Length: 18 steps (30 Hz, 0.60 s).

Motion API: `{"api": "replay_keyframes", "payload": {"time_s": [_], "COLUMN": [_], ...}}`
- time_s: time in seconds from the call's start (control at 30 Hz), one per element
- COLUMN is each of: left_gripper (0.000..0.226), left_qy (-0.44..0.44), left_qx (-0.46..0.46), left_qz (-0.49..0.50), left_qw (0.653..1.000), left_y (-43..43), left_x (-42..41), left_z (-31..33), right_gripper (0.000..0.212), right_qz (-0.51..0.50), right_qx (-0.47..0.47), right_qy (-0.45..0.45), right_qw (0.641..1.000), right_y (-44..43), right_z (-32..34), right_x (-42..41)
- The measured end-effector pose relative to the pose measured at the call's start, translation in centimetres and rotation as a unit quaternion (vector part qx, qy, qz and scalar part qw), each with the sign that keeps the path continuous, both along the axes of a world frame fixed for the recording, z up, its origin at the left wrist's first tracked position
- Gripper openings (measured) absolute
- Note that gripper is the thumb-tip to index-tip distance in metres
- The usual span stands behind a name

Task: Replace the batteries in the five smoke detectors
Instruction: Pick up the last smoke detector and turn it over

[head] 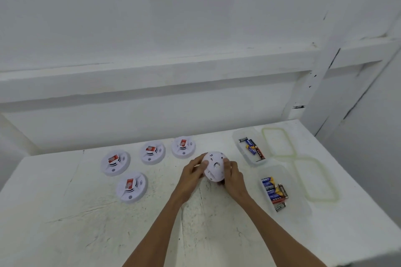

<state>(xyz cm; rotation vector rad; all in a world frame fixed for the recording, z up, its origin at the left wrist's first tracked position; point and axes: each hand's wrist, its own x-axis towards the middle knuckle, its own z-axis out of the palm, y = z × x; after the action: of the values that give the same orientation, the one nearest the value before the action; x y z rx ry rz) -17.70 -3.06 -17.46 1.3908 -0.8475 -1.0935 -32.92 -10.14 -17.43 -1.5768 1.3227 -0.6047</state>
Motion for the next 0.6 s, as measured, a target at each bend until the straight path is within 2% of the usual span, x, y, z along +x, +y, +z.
{"api": "replay_keyframes", "payload": {"time_s": [0.1, 0.17, 0.23, 0.3, 0.4, 0.5, 0.6], "left_gripper": [0.044, 0.061, 0.078, 0.078, 0.072, 0.068, 0.09], "left_qy": [0.12, 0.234, 0.332, 0.401, 0.441, 0.431, 0.437], "left_qx": [0.011, 0.046, 0.049, 0.039, 0.037, 0.031, 0.01], "left_qz": [0.029, 0.024, 0.02, 0.041, 0.045, 0.022, 0.013], "left_qw": [0.992, 0.971, 0.942, 0.915, 0.895, 0.902, 0.899], "left_y": [-1.4, -2.3, -2.8, -3.1, -3.1, -3.3, -3.0], "left_x": [-2.0, -3.4, -4.3, -4.4, -3.7, -3.1, -3.0], "left_z": [-0.7, -1.0, -1.2, -2.1, -3.5, -4.0, -3.6], "right_gripper": [0.045, 0.04, 0.045, 0.047, 0.048, 0.053, 0.065], "right_qz": [-0.013, -0.011, 0.001, 0.01, 0.018, 0.055, 0.059], "right_qx": [0.043, 0.059, 0.019, -0.052, -0.122, -0.171, -0.155], "right_qy": [-0.012, 0.002, 0.07, 0.157, 0.158, 0.158, 0.163], "right_qw": [0.999, 0.998, 0.997, 0.986, 0.98, 0.971, 0.973], "right_y": [-0.2, -0.2, -0.2, -0.5, -0.4, -0.4, -0.4], "right_z": [-0.1, 0.2, 0.3, 0.6, 1.4, 1.7, 1.7], "right_x": [-0.3, -0.3, -0.3, -0.7, -0.9, -0.4, 0.3]}}
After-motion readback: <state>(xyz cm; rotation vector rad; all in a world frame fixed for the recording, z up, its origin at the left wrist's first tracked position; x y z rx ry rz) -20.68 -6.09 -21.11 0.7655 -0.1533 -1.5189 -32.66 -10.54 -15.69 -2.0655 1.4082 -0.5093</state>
